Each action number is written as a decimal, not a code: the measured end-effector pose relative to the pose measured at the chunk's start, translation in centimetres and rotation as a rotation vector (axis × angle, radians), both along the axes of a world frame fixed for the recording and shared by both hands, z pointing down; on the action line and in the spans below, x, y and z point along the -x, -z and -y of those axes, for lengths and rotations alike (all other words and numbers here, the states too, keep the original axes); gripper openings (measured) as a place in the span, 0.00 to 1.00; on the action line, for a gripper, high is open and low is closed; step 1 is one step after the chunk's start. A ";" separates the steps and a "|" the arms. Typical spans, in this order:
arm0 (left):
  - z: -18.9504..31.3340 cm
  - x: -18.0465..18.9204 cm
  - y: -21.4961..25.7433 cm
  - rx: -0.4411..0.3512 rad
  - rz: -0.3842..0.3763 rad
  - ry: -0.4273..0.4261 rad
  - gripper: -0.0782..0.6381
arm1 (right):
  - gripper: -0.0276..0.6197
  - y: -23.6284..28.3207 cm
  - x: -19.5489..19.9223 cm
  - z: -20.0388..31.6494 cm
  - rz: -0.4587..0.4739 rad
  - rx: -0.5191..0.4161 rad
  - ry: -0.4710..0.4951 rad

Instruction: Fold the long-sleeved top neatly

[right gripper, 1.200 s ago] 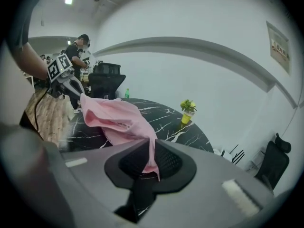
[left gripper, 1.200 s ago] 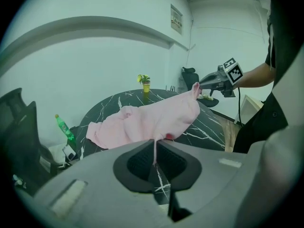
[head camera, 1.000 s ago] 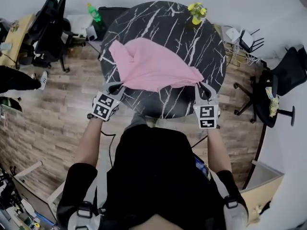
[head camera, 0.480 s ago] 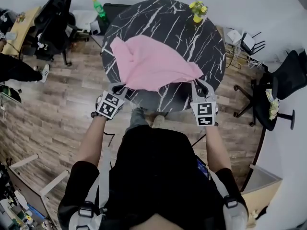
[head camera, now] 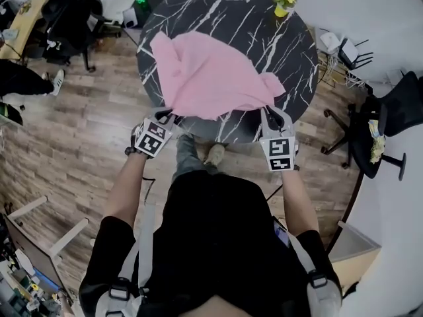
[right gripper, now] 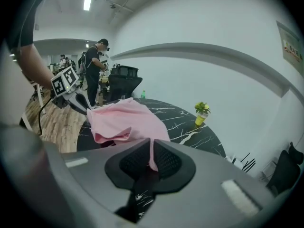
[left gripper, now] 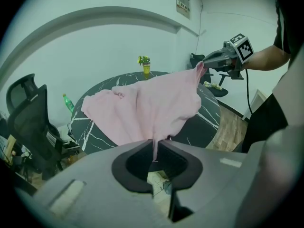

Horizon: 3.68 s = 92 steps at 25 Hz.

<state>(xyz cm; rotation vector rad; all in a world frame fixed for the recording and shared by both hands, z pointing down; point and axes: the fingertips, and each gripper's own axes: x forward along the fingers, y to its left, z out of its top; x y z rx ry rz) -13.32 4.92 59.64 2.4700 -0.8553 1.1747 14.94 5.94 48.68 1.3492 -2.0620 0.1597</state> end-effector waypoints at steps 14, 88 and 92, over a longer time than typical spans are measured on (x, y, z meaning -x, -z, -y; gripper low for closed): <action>-1.0 0.7 -3.4 0.063 0.033 -0.004 0.21 | 0.08 -7.0 -0.3 -2.0 -0.001 0.147 -0.005; -1.0 -1.7 17.2 -0.252 -0.097 -0.151 0.14 | 0.08 7.1 3.9 -4.1 0.022 -0.171 -0.022; -2.2 0.7 18.6 -0.262 -0.104 -0.178 0.14 | 0.08 8.9 6.3 -5.7 0.024 -0.205 -0.079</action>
